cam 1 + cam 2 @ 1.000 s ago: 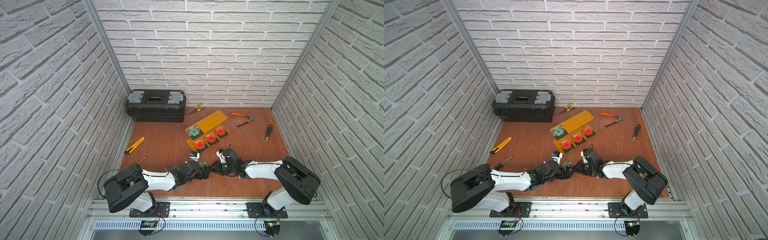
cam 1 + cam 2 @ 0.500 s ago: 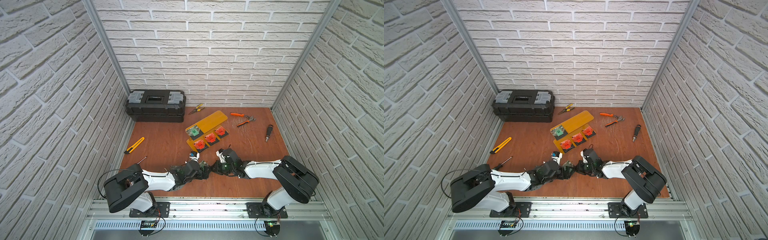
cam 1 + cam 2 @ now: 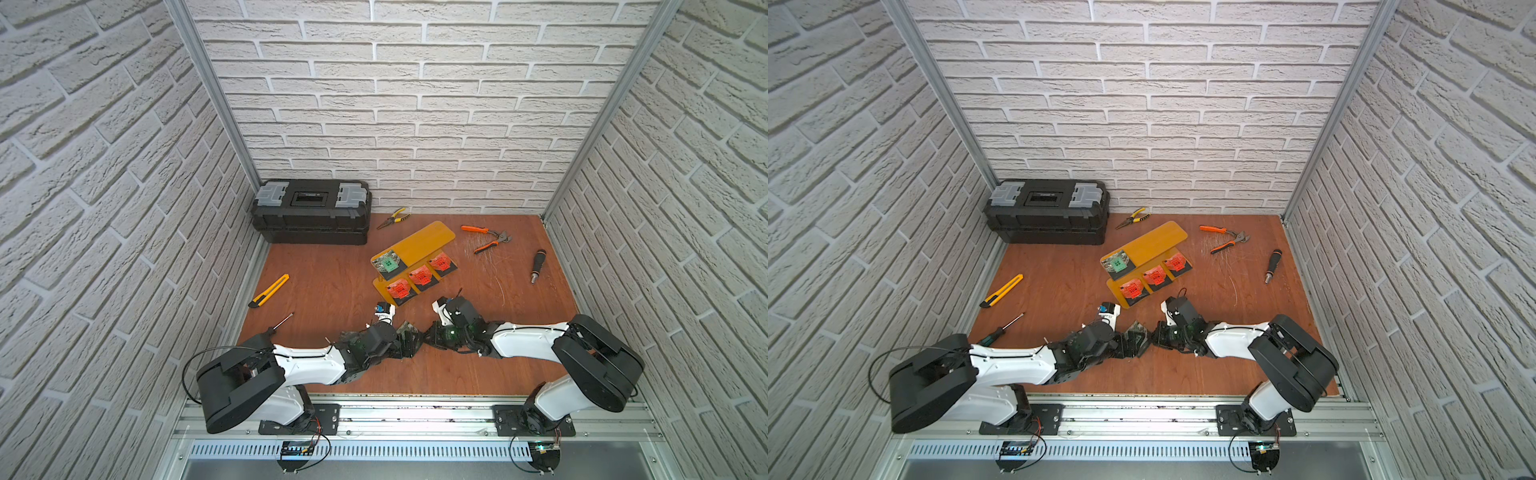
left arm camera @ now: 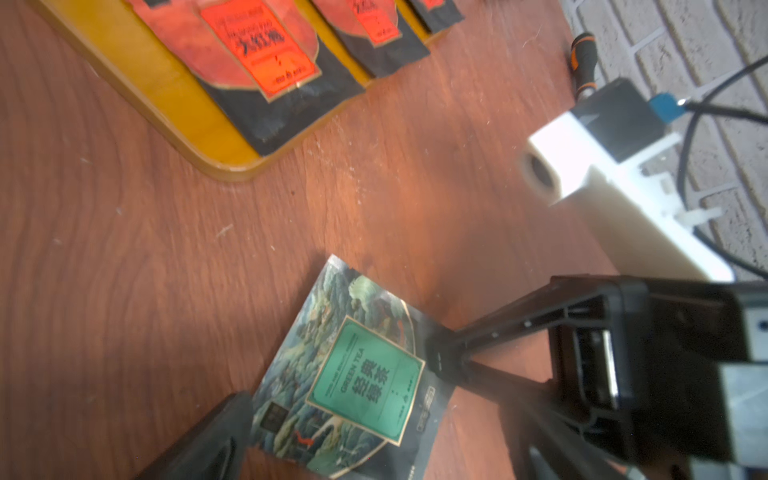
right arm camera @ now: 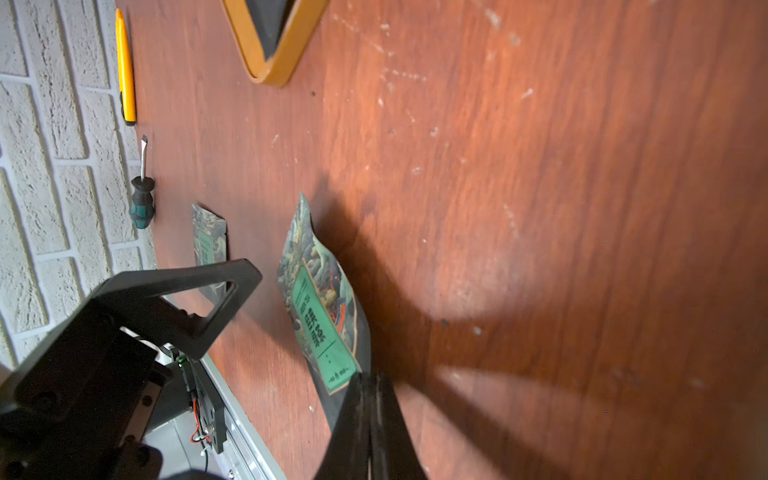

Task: Place the tea bags on the shelf by color
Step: Pick up the tea bag from the center of the board.

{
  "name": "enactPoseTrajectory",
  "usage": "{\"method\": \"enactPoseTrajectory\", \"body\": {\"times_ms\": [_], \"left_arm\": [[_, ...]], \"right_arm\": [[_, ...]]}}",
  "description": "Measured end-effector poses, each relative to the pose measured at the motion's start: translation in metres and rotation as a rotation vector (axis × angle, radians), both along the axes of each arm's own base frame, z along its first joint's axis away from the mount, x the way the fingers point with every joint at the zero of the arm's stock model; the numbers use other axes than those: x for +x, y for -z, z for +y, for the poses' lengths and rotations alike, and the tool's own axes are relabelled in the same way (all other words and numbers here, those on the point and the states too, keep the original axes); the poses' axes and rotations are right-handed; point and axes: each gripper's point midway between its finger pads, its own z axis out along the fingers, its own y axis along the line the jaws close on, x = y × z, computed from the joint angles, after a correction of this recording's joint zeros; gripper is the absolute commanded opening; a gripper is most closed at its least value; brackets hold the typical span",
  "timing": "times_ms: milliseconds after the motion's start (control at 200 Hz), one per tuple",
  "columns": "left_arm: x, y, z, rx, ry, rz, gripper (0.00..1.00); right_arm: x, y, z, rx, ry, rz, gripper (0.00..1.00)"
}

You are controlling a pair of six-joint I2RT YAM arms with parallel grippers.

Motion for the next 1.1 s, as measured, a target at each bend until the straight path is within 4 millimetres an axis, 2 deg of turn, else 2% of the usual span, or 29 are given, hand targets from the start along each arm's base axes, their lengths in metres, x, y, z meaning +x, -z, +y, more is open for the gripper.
{"method": "enactPoseTrajectory", "body": {"times_ms": [175,475,810,1100], "left_arm": [[0.002,-0.017,0.008,-0.028,-0.029,-0.041,0.98],[0.0,-0.032,0.034,-0.02,-0.08,-0.091,0.98],[-0.006,-0.038,0.063,0.0,-0.128,-0.131,0.98],[-0.009,-0.037,0.078,0.012,-0.157,-0.146,0.98]], "right_arm": [[-0.001,-0.016,-0.006,-0.014,-0.016,-0.052,0.03],[-0.001,-0.06,-0.015,-0.04,-0.053,-0.188,0.03],[-0.004,-0.097,-0.024,-0.052,-0.081,-0.284,0.03],[0.005,-0.145,-0.022,-0.037,-0.099,-0.39,0.03]]}}
